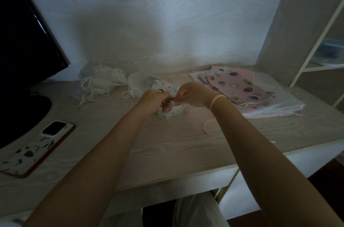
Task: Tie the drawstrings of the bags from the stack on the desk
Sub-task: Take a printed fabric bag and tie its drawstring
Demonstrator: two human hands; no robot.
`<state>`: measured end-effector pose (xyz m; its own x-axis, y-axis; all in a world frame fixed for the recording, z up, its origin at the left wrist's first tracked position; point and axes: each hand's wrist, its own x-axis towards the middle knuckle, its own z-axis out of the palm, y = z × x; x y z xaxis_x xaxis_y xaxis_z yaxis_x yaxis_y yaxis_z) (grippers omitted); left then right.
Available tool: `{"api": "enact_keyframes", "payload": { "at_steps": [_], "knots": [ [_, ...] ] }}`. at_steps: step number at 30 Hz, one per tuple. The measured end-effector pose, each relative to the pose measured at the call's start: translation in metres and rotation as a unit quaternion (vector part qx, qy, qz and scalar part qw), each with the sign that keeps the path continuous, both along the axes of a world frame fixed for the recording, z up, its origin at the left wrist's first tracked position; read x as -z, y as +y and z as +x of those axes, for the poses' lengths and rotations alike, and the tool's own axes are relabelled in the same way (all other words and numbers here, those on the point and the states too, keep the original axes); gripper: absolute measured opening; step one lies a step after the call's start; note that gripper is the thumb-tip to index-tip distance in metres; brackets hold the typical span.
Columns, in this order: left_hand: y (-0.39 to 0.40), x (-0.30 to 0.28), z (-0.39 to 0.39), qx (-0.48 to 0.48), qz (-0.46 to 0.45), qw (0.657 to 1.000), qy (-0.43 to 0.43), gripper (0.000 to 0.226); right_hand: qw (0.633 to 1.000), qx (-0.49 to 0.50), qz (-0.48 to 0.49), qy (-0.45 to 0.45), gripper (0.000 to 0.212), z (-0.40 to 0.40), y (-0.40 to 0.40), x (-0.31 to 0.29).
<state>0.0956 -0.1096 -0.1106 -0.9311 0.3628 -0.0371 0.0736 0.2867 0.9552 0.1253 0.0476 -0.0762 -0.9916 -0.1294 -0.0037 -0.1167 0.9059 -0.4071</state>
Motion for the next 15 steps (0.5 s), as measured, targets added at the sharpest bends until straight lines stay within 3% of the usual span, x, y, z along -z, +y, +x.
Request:
{"api": "enact_keyframes", "payload": {
  "at_steps": [6,10,12,15],
  "knots": [
    [0.008,-0.008,0.006,-0.008,0.019,0.999,-0.027,0.029,0.98,0.01,-0.198,0.011,0.027,0.011,-0.001,-0.009],
    [0.006,-0.004,-0.003,-0.057,0.087,0.99,-0.1,0.032,0.918,-0.027,-0.379,-0.108,0.04,0.014,0.004,-0.004],
    [0.003,-0.003,-0.005,-0.061,0.14,0.979,-0.134,0.033,0.923,-0.024,-0.345,-0.17,0.042,0.015,0.013,0.0],
    [0.002,-0.002,-0.005,-0.045,0.179,0.97,-0.158,0.034,0.948,-0.017,-0.22,-0.23,0.039,0.02,0.018,0.005]
  ]
}}
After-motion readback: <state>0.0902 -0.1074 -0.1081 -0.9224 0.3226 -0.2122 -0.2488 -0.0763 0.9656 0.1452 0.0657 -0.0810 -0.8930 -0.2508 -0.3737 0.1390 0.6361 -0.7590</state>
